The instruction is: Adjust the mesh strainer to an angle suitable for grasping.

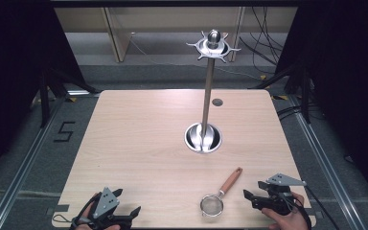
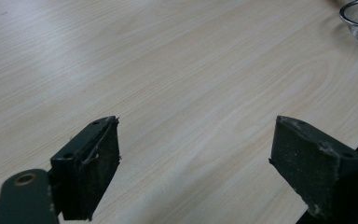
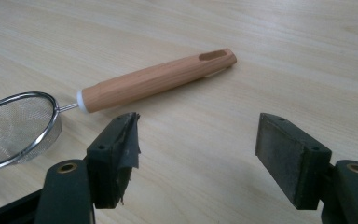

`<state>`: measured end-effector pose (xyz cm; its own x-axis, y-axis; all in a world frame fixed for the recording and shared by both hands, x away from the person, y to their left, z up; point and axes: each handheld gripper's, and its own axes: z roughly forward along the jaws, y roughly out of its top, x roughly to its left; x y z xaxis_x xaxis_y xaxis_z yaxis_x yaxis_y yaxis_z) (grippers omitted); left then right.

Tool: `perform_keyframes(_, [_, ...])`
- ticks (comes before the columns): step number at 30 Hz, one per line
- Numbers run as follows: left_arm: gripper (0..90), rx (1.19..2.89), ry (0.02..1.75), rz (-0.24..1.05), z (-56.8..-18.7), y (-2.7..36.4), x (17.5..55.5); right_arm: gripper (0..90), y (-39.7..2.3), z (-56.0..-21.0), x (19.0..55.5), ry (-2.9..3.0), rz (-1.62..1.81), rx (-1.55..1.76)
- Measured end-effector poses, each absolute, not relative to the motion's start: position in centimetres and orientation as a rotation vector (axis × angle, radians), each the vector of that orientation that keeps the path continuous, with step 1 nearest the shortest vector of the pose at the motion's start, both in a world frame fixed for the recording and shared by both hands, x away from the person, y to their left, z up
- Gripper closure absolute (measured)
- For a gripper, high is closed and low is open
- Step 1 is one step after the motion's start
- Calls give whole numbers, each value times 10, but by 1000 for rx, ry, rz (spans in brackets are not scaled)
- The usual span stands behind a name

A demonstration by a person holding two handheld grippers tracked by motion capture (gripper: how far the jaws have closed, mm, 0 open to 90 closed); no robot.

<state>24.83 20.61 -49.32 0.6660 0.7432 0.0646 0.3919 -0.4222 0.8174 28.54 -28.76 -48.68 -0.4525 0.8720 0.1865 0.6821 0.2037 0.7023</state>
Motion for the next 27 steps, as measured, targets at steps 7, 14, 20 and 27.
perform_keyframes(7, [148, 2065, 881, 531, -492, 205, 246, 312, -287, -487, 286, 2220, 1104, 1477])
perform_keyframes(14, [148, 2040, 891, 533, -492, 204, 246, 313, -285, -486, 287, 2236, 1118, 1482])
perform_keyframes(20, [148, 2046, 890, 533, -491, 204, 247, 312, -286, -483, 293, 2237, 1149, 1477])
perform_keyframes(27, [148, 2022, 897, 516, -491, 202, 246, 309, -266, -478, 311, 2271, 1161, 1494])
